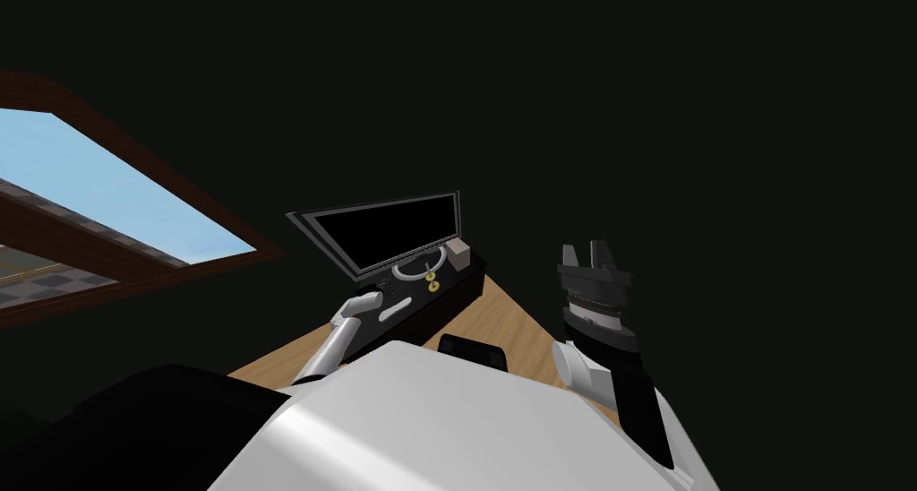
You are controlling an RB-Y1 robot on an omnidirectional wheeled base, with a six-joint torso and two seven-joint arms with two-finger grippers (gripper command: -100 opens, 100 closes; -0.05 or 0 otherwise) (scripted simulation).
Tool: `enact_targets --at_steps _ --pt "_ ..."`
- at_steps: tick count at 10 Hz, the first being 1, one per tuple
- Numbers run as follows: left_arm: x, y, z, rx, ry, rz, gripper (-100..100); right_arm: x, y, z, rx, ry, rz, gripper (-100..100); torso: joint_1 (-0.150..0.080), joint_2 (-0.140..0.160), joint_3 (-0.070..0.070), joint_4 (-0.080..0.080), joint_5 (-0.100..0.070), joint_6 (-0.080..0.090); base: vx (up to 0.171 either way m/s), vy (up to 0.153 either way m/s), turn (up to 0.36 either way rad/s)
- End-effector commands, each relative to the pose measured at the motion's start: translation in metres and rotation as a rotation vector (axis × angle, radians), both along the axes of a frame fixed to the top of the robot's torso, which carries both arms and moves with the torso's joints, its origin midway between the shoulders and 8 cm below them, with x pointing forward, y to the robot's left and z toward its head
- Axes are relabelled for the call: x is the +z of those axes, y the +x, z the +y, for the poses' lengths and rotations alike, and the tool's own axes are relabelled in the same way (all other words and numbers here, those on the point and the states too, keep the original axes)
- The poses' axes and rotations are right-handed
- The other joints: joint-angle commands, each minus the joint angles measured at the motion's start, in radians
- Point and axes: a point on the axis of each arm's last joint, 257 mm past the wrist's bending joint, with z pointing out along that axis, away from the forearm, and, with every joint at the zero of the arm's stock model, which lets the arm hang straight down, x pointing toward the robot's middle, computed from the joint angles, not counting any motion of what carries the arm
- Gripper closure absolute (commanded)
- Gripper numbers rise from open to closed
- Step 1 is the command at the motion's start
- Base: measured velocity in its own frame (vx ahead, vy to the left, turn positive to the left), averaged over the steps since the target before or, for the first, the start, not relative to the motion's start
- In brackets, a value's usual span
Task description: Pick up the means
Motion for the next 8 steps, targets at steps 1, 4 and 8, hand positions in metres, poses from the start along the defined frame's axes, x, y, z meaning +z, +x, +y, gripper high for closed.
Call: enact_targets --at_steps 1,4,8 --pt "-0.01 -0.007 0.002 0.013 -0.013 0.021 -100 0.0 0.0 0.0 0.0 0.0 0.0 0 0.0 0.0 0.0 0.0 0.0 0.0 0.009 0.005 0.004" --pt "-0.029 -0.021 0.006 0.053 -0.064 0.075 -100 0.0 0.0 0.0 0.0 0.0 0.0 0 0.0 0.0 0.0 0.0 0.0 0.0 0.014 0.008 -0.033" --pt "-0.055 -0.04 0.007 0.114 -0.151 0.154 -100 0.0 0.0 0.0 0.0 0.0 0.0 0 0.0 0.001 0.0 0.0 0.0 0.0 0.016 0.01 -0.042"
